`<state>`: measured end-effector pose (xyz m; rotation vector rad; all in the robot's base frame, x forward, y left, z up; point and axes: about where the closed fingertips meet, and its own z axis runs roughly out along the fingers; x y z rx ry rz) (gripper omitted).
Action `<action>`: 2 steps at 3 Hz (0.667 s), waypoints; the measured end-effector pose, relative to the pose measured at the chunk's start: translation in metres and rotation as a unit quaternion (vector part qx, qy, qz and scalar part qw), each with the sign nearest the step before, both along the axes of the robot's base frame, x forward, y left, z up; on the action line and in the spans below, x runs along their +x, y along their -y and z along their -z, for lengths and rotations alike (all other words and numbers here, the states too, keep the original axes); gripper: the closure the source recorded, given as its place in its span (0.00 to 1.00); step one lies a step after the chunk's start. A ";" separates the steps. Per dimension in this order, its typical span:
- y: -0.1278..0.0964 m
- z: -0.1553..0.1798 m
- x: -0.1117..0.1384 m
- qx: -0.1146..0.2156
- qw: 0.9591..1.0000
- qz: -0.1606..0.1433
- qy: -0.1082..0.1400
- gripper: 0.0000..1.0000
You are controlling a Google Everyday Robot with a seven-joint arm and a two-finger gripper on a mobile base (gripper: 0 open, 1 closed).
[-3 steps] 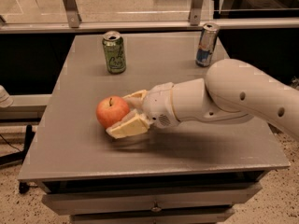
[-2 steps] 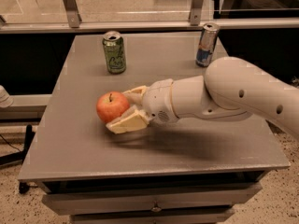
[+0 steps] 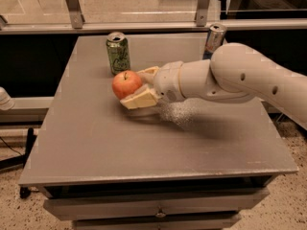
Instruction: Move apple near green can
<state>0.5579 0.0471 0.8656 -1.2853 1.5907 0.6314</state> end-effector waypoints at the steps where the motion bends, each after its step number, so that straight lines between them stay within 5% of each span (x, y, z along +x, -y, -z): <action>1: 0.012 0.009 0.046 -0.005 1.000 0.027 0.010 1.00; 2: 0.021 0.018 0.081 -0.005 0.999 0.050 0.017 1.00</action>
Offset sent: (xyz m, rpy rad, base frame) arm 0.1248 -0.0365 -0.0286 -0.0110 -0.0486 -0.1621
